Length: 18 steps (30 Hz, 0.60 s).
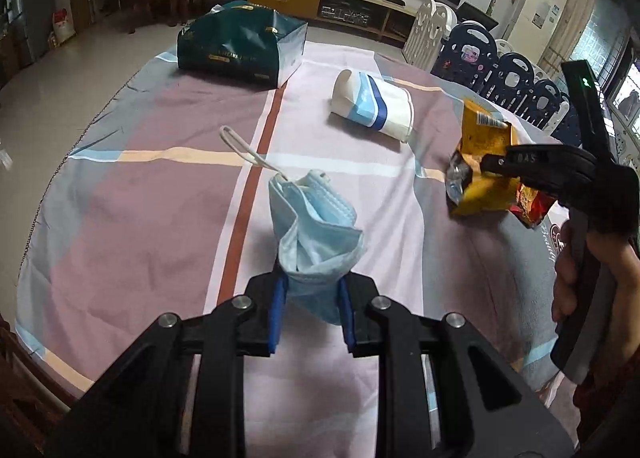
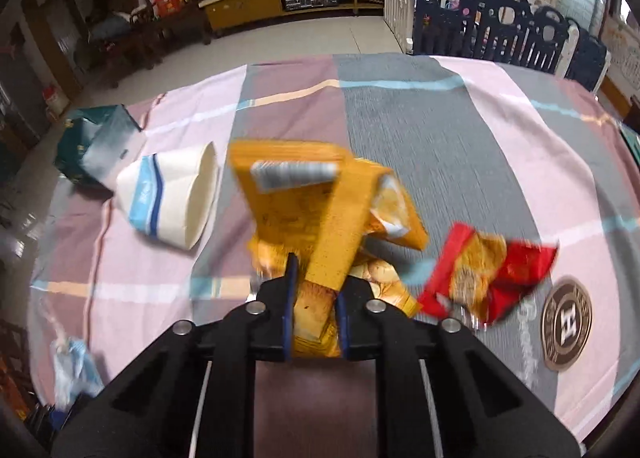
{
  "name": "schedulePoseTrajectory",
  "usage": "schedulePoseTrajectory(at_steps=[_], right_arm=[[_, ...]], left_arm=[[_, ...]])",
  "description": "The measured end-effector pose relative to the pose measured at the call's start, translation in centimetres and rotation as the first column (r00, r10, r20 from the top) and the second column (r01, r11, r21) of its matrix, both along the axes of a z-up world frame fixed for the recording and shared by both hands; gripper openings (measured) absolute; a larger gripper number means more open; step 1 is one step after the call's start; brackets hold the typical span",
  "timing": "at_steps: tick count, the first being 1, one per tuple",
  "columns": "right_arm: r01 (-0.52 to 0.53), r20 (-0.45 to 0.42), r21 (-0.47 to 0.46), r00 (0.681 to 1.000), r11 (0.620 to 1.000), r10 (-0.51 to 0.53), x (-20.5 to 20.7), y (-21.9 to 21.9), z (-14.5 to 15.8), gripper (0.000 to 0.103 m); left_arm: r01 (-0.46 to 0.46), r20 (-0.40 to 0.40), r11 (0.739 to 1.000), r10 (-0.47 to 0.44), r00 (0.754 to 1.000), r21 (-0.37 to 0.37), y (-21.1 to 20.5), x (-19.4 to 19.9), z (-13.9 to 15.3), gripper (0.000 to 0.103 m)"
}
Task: Collect trash
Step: 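Grasp the blue face mask with the left tool while the right tool grasps the yellow chip bag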
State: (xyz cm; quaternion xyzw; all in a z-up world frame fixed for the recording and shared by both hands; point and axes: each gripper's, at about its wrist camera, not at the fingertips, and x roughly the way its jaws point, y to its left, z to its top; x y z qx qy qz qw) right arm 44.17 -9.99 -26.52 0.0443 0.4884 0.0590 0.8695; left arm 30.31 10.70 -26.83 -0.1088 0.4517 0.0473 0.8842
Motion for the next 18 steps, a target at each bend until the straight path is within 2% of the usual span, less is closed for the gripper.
schedulePoseTrajectory(at_steps=[3,7,9,13,18], right_arm=[[0.005,0.039,0.070,0.999,0.998,-0.008,-3.8,-1.0,1.3,0.014],[0.010,0.044,0.164,0.999,0.986,-0.017,-9.2,-2.0,2.7,0.014],[0.024,0.045,0.207,0.998,0.978,-0.034,-12.2,-2.1,3.1,0.014],[0.065,0.041,0.239,0.996,0.969,-0.077,-16.5,-1.7,2.9,0.014],[0.078,0.014,0.265,0.996,0.961,-0.085,-18.8,0.6,2.4,0.014]], left_arm=[[-0.004,0.039,1.000,0.003,0.999,0.018,-0.2,-0.7,0.6,0.024],[-0.034,0.105,0.999,0.031,0.994,0.031,0.5,-2.3,2.3,0.024],[-0.053,0.127,0.999,0.052,0.990,0.006,1.4,-3.8,3.4,0.024],[-0.097,0.114,0.995,0.098,0.989,-0.008,3.1,-6.0,4.2,0.024],[-0.105,0.109,0.994,0.109,0.988,-0.043,4.1,-6.8,4.0,0.024]])
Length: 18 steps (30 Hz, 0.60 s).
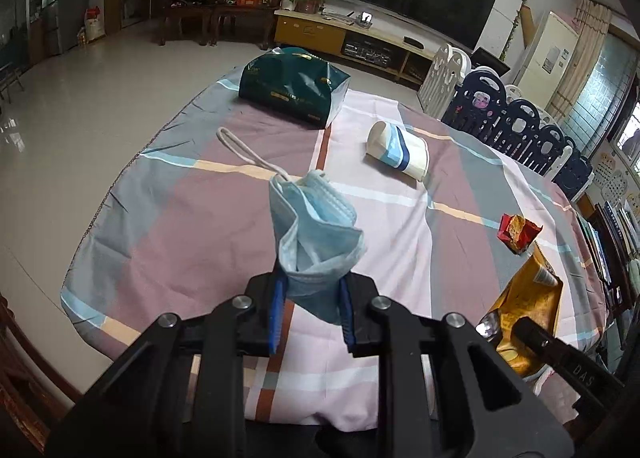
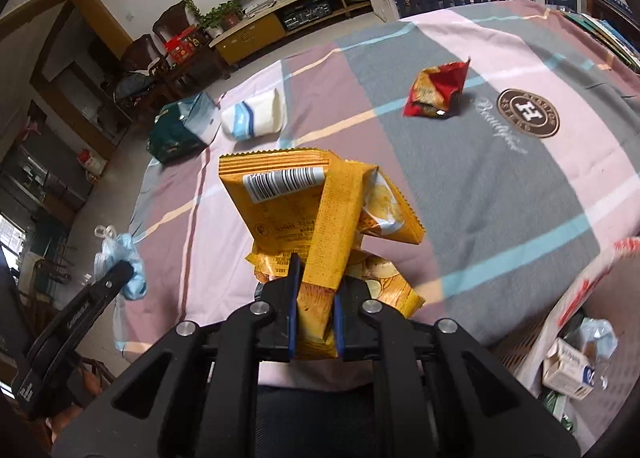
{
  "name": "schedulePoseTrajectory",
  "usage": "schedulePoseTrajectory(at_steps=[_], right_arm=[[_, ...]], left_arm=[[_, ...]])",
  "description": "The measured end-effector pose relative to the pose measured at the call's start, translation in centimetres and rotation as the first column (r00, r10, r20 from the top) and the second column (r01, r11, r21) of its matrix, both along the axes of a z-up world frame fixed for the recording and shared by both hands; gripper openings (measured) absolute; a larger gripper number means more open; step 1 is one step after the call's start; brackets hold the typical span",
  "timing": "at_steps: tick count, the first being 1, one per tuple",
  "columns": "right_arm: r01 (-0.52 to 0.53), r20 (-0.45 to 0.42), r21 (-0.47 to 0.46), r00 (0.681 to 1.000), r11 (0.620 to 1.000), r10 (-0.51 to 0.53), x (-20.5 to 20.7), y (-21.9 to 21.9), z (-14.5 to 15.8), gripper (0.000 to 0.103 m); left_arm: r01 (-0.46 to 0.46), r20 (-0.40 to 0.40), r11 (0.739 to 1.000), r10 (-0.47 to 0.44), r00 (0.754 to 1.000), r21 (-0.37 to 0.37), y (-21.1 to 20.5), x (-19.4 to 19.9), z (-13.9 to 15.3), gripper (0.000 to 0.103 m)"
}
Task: Collect trash
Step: 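Grasp the blue face mask with the left tool while the right tool grasps the yellow chip bag, then carry the yellow chip bag to the basket and open the right tool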
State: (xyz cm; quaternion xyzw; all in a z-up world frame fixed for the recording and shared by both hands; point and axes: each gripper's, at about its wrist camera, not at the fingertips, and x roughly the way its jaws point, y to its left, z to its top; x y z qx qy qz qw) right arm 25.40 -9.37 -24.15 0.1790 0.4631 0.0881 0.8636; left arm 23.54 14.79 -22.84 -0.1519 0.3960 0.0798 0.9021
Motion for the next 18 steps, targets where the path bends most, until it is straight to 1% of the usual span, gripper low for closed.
schedulePoseTrajectory(at_steps=[4,7,10,14,18], right_arm=[[-0.017,0.022,-0.033,1.000,0.999,0.018,-1.1,2.4,-0.1,0.014],[-0.017,0.033,-0.087,0.999,0.996,0.020,-1.6,3.8,-0.3,0.014],[0.003,0.044,-0.129,0.999,0.992,0.003,-1.7,4.0,-0.2,0.014],[0.026,0.039,-0.159,0.999,0.987,-0.020,-1.8,4.0,-0.4,0.014],[0.035,0.065,-0.205,0.998,0.978,-0.022,-2.0,4.5,-0.2,0.014]], left_arm=[[0.026,-0.023,0.999,-0.027,0.999,-0.034,0.2,0.3,-0.7,0.024],[0.045,-0.037,0.998,-0.046,0.998,-0.035,0.1,0.7,-1.0,0.024],[0.054,-0.039,0.998,-0.056,0.998,-0.039,0.1,0.8,-1.1,0.024],[0.054,-0.040,0.997,-0.057,0.998,-0.060,0.4,1.0,-1.2,0.024],[0.060,-0.038,0.997,-0.062,0.997,-0.052,0.4,1.2,-1.2,0.024]])
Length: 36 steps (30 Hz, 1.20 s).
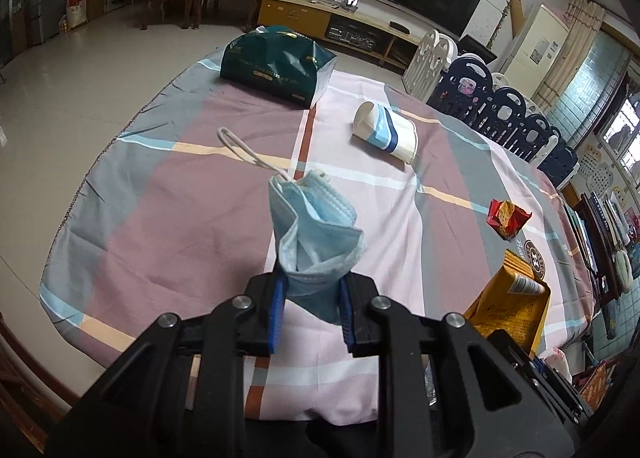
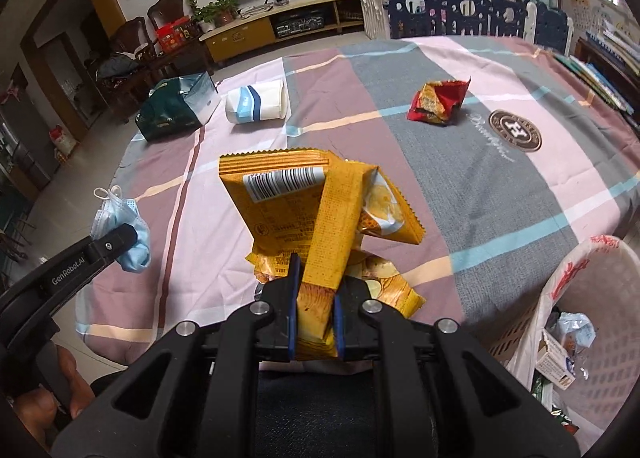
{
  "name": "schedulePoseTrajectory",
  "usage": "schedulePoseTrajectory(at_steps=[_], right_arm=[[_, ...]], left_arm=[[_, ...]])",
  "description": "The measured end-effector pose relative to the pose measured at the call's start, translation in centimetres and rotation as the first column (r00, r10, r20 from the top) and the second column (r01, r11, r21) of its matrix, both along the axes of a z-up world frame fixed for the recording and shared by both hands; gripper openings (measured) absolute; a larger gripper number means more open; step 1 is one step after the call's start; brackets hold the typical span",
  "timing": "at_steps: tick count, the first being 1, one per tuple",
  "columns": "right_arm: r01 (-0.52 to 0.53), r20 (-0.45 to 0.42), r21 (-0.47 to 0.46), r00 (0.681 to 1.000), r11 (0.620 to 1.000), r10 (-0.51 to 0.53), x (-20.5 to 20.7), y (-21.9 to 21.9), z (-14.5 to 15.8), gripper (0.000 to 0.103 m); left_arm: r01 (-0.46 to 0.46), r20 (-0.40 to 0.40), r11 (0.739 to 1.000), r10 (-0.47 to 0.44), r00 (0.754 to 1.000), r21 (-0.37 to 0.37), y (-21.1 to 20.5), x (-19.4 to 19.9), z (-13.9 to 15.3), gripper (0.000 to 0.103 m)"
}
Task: Collect trash
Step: 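Carry the yellow chip bag to the basket and open the right tool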
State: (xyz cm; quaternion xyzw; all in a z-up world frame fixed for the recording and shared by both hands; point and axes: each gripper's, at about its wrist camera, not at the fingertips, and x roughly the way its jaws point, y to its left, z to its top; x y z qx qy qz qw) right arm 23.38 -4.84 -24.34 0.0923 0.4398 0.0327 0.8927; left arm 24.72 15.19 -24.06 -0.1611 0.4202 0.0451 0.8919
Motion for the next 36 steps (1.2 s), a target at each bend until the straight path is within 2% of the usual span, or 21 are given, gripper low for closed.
schedulePoseTrajectory(at_steps=[6,14,18,21,24,27,31,36], right_arm=[[-0.025,0.043,-0.058,0.999,0.998,0.028,-0.5,1.1,0.6,0.014],[-0.010,0.058,-0.021,0.998,1.000,0.012,-0.7,0.4,0.7,0.014],[0.029,0.153,0.076,0.987,0.997,-0.041,-2.1,-2.3,2.8,0.014],[0.074,0.170,0.095,0.981,0.993,-0.089,-2.8,-5.4,4.4,0.014],[0.132,0.173,0.060,0.975,0.989,-0.140,-4.1,-9.0,5.4,0.014],[0.188,0.136,0.025,0.972,0.982,-0.190,-6.1,-12.8,4.9,0.014],[0.263,0.052,0.017,0.963,0.965,-0.264,-9.4,-17.6,2.8,0.014],[0.305,-0.068,0.042,0.951,0.951,-0.302,-12.8,-21.4,-0.5,0.014]], left_arm=[[-0.006,0.002,1.000,0.006,1.000,-0.009,0.1,-0.1,0.0,0.024],[0.000,0.000,1.000,0.000,1.000,0.004,-0.1,-0.1,-0.1,0.024],[0.005,-0.005,1.000,-0.005,1.000,0.007,-0.2,0.0,-0.1,0.024],[0.009,-0.009,1.000,-0.009,1.000,0.011,-0.3,0.1,-0.1,0.024],[0.010,-0.014,1.000,-0.010,1.000,0.019,-0.5,0.3,-0.1,0.024],[0.013,-0.020,0.999,-0.013,1.000,0.033,-0.7,0.4,-0.1,0.024],[0.024,-0.016,0.999,-0.023,1.000,0.047,-1.1,0.4,0.0,0.023],[0.122,0.083,0.993,-0.122,0.989,0.003,-2.3,-1.5,2.0,0.023]])
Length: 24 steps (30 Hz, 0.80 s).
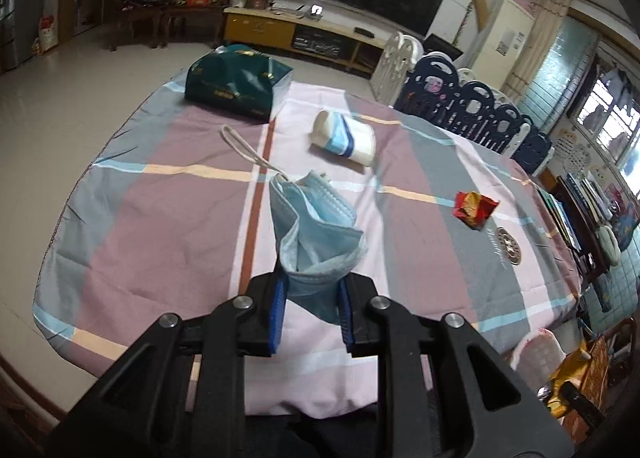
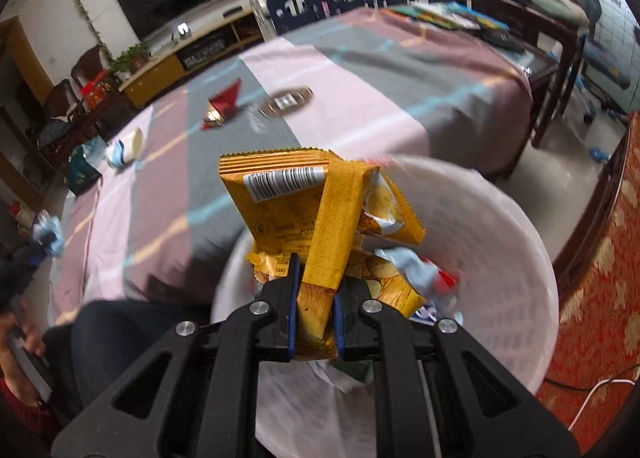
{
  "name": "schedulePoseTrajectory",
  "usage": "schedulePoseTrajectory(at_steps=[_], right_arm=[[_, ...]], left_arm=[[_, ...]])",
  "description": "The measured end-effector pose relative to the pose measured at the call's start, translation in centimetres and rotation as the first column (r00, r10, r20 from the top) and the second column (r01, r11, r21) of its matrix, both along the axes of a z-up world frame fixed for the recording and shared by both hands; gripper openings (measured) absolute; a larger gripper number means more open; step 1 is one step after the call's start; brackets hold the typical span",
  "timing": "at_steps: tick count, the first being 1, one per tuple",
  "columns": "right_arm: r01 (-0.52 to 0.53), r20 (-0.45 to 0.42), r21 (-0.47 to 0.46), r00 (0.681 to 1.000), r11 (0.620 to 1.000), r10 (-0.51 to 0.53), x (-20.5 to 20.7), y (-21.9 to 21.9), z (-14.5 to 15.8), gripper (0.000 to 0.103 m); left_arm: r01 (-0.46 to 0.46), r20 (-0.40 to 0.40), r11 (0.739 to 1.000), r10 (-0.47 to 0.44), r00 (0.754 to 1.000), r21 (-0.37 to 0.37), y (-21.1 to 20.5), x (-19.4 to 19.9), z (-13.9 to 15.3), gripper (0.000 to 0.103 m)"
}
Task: Collect trash
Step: 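Carry the yellow chip bag to the basket and open the right tool, then swing the left tool over the basket and release the blue mask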
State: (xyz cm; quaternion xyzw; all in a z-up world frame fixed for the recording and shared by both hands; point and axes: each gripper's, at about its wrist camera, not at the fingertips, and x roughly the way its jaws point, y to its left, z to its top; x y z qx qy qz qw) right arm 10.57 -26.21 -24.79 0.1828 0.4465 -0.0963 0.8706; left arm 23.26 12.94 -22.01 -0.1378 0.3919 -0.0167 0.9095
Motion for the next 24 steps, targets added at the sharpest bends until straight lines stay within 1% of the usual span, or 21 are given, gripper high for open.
schedulePoseTrajectory(at_steps=[2,3,6,9,12,13,14,16,20,24], right_arm=[[0.002,-0.030,0.006,1.000,1.000,-0.001,-0.7,-0.4,-0.9,0.014],[0.007,-0.049,0.017,0.999,1.000,-0.006,-0.9,-0.7,-1.5,0.014],[0.020,-0.077,0.049,0.997,0.999,-0.016,-1.3,-1.8,-2.5,0.015],[0.019,-0.103,0.072,0.995,0.997,-0.012,-1.5,-2.1,-3.1,0.015],[0.037,-0.138,0.086,0.990,0.996,-0.024,-1.8,-2.8,-3.6,0.027],[0.047,-0.137,0.096,0.990,0.994,-0.034,-2.0,-3.2,-3.7,0.036],[0.065,-0.127,0.106,0.991,0.992,-0.052,-2.3,-3.7,-3.5,0.046],[0.112,-0.097,0.111,0.990,0.987,-0.102,-2.9,-4.9,-2.9,0.058],[0.182,-0.011,0.116,0.983,0.976,-0.182,-4.1,-7.2,-0.8,0.060],[0.242,0.061,0.099,0.967,0.965,-0.248,-5.0,-9.0,1.5,0.061]], left_arm=[[0.043,0.003,0.998,-0.043,0.999,-0.038,-1.5,-1.0,0.8,0.023],[0.068,0.005,0.997,-0.068,0.998,-0.045,-2.5,-1.4,1.1,0.023],[0.171,0.027,0.985,-0.171,0.985,-0.001,-6.9,-2.6,2.8,0.023],[0.273,0.034,0.961,-0.275,0.961,0.055,-11.6,-3.8,4.0,0.023],[0.361,0.041,0.923,-0.369,0.929,0.132,-15.8,-5.4,4.7,0.023],[0.379,0.040,0.913,-0.389,0.920,0.153,-16.8,-5.8,4.8,0.023],[0.400,0.040,0.899,-0.413,0.910,0.175,-17.9,-6.3,4.8,0.023],[0.426,0.035,0.884,-0.440,0.897,0.194,-19.2,-7.0,4.8,0.023],[0.477,0.015,0.856,-0.489,0.872,0.201,-21.4,-7.7,4.6,0.023],[0.532,-0.010,0.831,-0.538,0.843,0.161,-23.0,-8.2,3.9,0.023]])
